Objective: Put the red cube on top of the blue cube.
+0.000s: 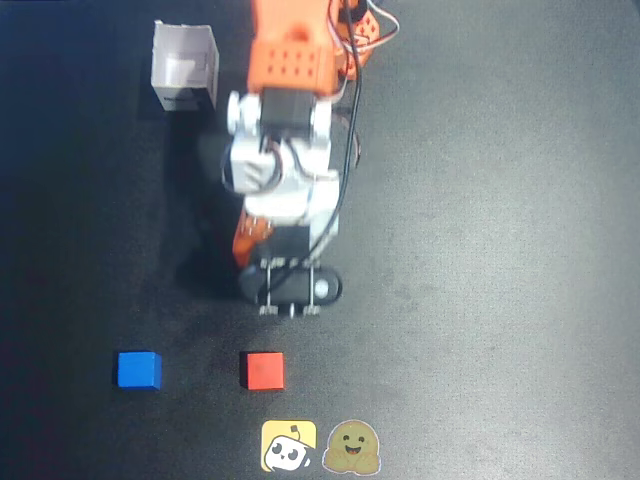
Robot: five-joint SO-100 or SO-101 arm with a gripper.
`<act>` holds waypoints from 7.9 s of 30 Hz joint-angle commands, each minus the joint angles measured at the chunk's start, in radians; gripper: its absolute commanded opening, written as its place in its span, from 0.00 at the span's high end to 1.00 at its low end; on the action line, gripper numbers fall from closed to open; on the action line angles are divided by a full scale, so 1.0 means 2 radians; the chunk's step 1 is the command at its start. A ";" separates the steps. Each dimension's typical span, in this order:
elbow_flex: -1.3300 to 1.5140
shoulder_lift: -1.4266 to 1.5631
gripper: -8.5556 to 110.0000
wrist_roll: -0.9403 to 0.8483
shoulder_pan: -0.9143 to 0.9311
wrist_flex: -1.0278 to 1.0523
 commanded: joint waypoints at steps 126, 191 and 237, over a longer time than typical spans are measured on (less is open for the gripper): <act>-0.573 -0.357 0.86 0.091 0.169 0.206; -0.814 -0.578 0.81 0.117 0.174 0.146; -0.484 -0.294 0.79 0.081 0.168 0.052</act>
